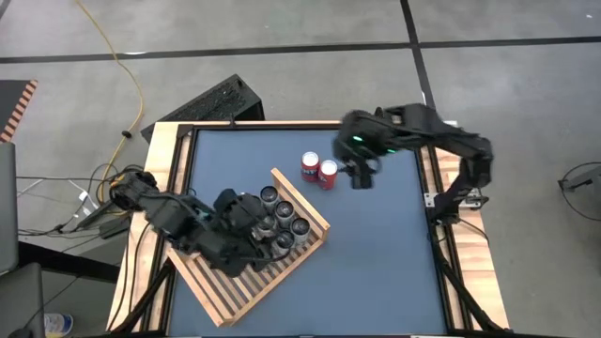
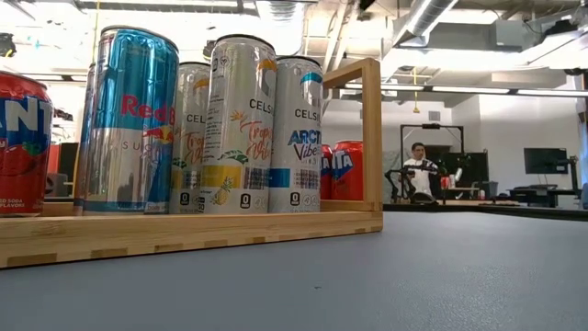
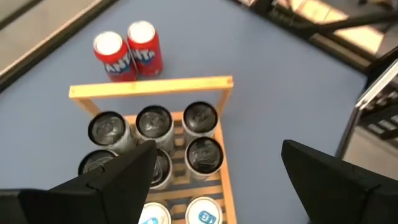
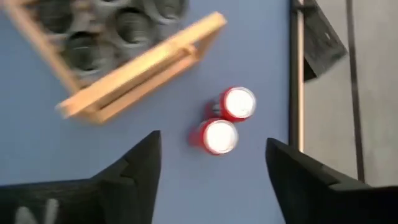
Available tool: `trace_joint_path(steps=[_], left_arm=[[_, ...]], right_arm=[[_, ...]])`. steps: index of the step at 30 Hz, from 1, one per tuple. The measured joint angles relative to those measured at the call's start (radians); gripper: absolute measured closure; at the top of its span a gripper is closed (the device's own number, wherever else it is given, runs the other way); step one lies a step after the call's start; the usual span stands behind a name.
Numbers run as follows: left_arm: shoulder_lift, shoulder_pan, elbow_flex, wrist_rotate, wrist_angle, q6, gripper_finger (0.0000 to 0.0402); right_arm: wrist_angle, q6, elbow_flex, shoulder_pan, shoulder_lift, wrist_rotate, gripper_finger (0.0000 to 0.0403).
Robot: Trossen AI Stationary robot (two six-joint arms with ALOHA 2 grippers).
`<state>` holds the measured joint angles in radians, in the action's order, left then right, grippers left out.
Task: Place canned beverage on shelf
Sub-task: Put the right red soda can on the shelf aligned with the other red soda can
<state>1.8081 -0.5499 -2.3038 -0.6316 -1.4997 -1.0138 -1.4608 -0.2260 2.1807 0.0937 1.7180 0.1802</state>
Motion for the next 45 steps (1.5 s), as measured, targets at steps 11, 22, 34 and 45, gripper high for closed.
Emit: trace_joint_path(steps=[11, 22, 34, 45], left_arm=[[-0.009, -0.123, -0.045, -0.145, -0.07, -0.081, 0.0068], [-0.009, -0.131, -0.044, -0.162, -0.072, -0.068, 0.0068], [-0.017, -0.126, -0.044, -0.24, -0.071, -0.052, 0.0068], [-0.016, -0.114, -0.044, -0.236, -0.071, -0.045, 0.0068]], right_arm=[[-0.042, 0.222, -0.001, 0.173, 0.266, -0.075, 0.0131], [0.019, 0.271, -0.098, 0.213, 0.298, -0.167, 0.0131], [0.386, 0.41, -0.569, 0.25, 0.054, -0.142, 0.0131], [0.445, 0.41, -0.584, 0.213, 0.069, -0.095, 0.0131]])
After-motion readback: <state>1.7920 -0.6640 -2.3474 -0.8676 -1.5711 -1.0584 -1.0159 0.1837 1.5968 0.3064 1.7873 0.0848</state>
